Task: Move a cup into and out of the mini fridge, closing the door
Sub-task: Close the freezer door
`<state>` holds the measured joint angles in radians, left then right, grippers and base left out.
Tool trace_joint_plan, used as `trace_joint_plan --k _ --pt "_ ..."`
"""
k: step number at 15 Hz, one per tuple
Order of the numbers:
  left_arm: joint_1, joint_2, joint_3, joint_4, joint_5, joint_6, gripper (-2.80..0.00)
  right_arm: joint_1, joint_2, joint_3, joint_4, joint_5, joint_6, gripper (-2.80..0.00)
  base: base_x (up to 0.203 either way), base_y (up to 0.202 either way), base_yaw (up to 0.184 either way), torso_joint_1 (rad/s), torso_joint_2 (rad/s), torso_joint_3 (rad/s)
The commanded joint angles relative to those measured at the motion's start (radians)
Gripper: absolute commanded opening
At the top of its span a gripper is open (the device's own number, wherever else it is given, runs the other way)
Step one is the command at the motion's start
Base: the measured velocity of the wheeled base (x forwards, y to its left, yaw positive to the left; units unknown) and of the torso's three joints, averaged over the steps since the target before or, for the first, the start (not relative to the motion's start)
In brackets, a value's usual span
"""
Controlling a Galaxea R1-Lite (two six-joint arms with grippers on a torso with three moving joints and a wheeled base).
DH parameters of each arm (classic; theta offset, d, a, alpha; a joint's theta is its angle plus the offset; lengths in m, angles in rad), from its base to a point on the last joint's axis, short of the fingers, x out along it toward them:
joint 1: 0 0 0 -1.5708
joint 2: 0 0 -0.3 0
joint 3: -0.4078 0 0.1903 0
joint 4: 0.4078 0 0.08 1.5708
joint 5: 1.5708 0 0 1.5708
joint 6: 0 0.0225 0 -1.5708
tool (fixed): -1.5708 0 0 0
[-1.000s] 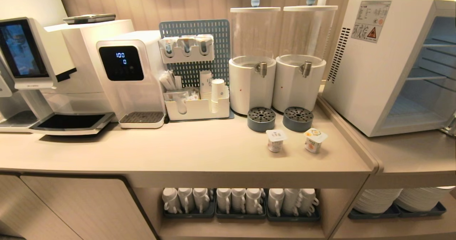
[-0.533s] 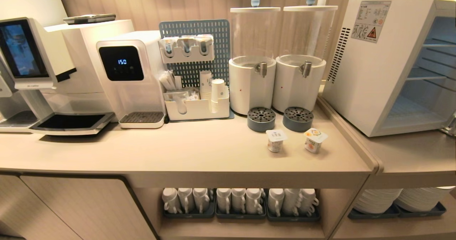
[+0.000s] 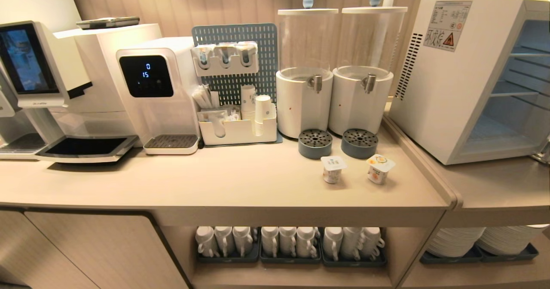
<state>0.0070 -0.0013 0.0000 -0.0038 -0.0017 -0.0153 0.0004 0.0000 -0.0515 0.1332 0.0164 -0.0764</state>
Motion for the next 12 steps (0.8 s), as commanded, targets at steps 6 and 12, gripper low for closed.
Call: trace_joint_plan --k 6,12 --pt "0.001 0.0 0.002 0.001 0.0 0.003 -2.8 0.0 0.0 -0.001 0.0 0.001 0.001 -2.8 0.0 0.0 0.0 0.0 0.0 0.0" --pt "0.001 0.0 0.002 0.001 0.0 0.003 -2.8 0.001 0.0 -0.001 0.0 0.001 0.001 -2.8 0.0 -0.099 0.005 0.002 0.0 0.001"
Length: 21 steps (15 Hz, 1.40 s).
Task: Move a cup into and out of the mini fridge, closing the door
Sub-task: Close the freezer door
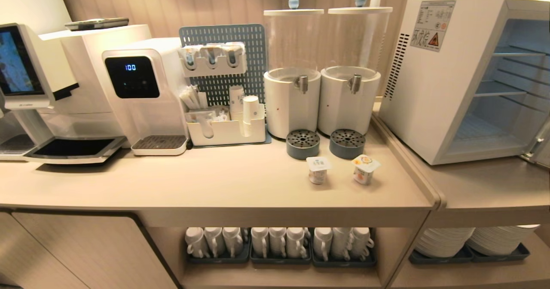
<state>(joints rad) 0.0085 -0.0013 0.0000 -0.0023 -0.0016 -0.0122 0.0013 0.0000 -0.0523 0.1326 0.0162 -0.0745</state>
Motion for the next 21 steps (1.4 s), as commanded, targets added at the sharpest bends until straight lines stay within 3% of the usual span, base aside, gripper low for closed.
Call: trace_joint_plan --k 1,21 --pt "-0.001 0.001 0.002 -0.001 0.0 0.0 -2.8 0.0 0.0 0.0 0.001 0.001 -0.001 -2.8 0.0 -0.196 -0.003 0.002 0.0 0.004" --pt "-0.001 0.0 0.002 -0.001 0.0 0.0 -2.8 0.0 0.0 -0.001 0.004 0.001 -0.001 -2.8 0.0 -0.194 -0.001 0.003 0.0 0.001"
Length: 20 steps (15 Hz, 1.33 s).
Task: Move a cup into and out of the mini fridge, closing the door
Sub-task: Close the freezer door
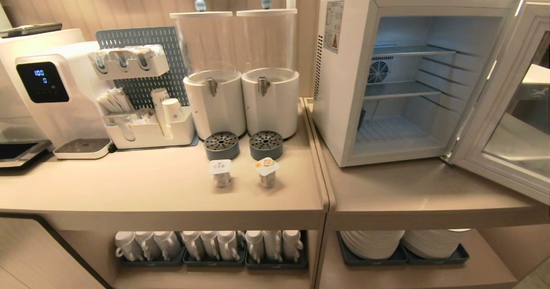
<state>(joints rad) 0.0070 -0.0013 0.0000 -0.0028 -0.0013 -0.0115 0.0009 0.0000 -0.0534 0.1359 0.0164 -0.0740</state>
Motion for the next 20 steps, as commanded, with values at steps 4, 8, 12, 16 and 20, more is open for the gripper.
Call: trace_joint_plan --k 4,8,12,16,20 --pt "0.001 0.0 0.002 0.0 0.0 -0.001 -2.8 0.001 0.0 0.001 0.0 0.0 -0.001 -2.8 0.0 -0.196 -0.001 0.003 0.0 0.007" --pt "0.001 0.0 0.002 0.0 0.0 -0.001 -2.8 0.001 0.0 0.0 -0.001 0.0 -0.001 -2.8 0.0 -0.195 0.0 0.003 0.0 0.0" --pt "0.001 0.0 0.002 0.0 0.0 -0.001 -2.8 -0.001 0.0 0.001 -0.001 0.0 -0.001 -2.8 0.0 -0.193 -0.001 0.001 0.0 0.003" --pt "0.001 0.0 0.002 0.0 0.0 -0.001 -2.8 -0.001 0.0 0.001 -0.001 0.0 -0.001 -2.8 0.0 -0.195 -0.002 0.001 0.0 0.004" --pt "0.001 0.0 0.002 0.0 0.0 -0.001 -2.8 0.0 0.0 0.0 -0.001 0.0 -0.001 -2.8 0.0 -0.194 -0.001 0.003 0.0 0.0"
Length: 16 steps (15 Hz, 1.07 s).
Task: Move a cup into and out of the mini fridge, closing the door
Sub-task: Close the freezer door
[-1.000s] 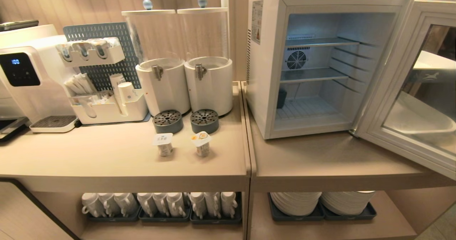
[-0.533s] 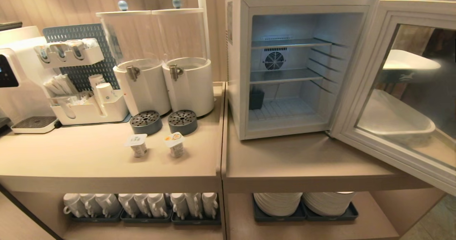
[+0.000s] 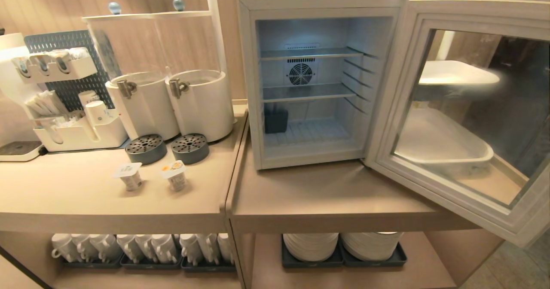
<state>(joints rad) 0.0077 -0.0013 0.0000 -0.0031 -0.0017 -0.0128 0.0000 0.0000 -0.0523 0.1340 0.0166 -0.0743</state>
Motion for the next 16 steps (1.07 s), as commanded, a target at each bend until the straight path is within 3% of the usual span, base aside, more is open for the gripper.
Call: trace_joint_plan --k 1,7,12,14,16 --pt "0.0 0.0 0.002 0.0 0.0 -0.001 -2.8 0.0 0.0 0.0 0.001 0.0 -0.001 -2.8 0.0 -0.191 0.002 0.0 0.0 0.002" --pt "0.0 0.0 0.002 -0.002 0.0 -0.001 -2.8 0.0 0.0 0.0 0.001 0.0 -0.001 -2.8 0.0 -0.177 -0.002 0.001 0.0 0.001" --pt "0.0 0.0 0.002 -0.002 0.0 -0.001 -2.8 0.0 -0.001 0.005 -0.023 -0.009 0.031 -2.8 0.0 -0.014 0.0 0.0 0.0 0.001" --pt "0.0 0.0 0.002 -0.002 0.0 -0.001 -2.8 0.0 0.0 -0.072 -0.039 -0.016 0.05 -2.8 0.0 0.0 0.0 0.0 0.0 0.0" --pt "0.0 0.0 0.002 -0.002 0.0 -0.001 -2.8 0.0 0.028 -0.317 0.026 -0.028 0.062 -2.8 0.0 0.0 0.0 0.0 0.0 0.0"
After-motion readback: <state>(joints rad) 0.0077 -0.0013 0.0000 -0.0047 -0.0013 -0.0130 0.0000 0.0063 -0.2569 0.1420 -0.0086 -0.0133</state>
